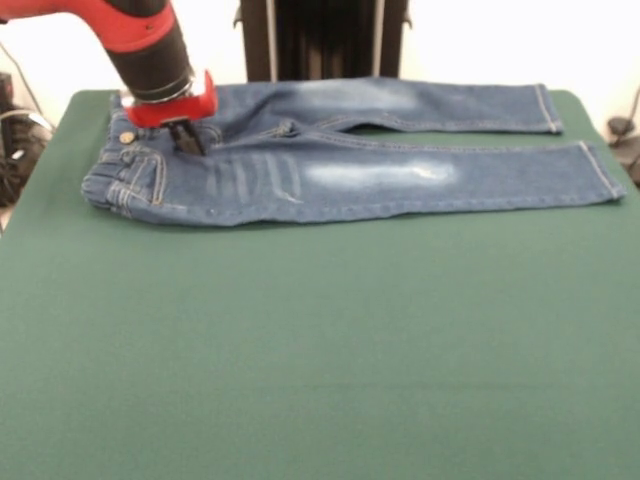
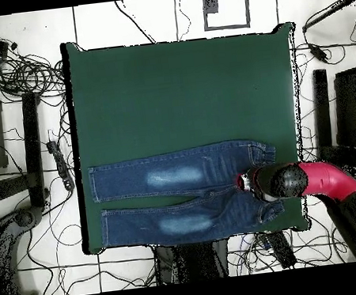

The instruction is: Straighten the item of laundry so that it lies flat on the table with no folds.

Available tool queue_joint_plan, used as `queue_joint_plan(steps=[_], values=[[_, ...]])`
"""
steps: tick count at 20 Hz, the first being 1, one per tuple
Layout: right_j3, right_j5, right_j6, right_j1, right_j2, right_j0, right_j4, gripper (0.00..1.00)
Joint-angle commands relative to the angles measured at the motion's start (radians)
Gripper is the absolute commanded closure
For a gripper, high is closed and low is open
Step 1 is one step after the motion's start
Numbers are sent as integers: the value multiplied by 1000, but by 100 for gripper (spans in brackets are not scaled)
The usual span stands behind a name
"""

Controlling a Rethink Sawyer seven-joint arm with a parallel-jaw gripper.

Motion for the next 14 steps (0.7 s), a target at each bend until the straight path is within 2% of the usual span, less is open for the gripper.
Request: queue_joint_plan(steps=[1,10,14], values=[[-175,37,-341,-24,81,-1,-60,100],[-137,72,-361,-106,70,-30,-33,100],[-138,70,-374,-108,73,-44,-32,100]])
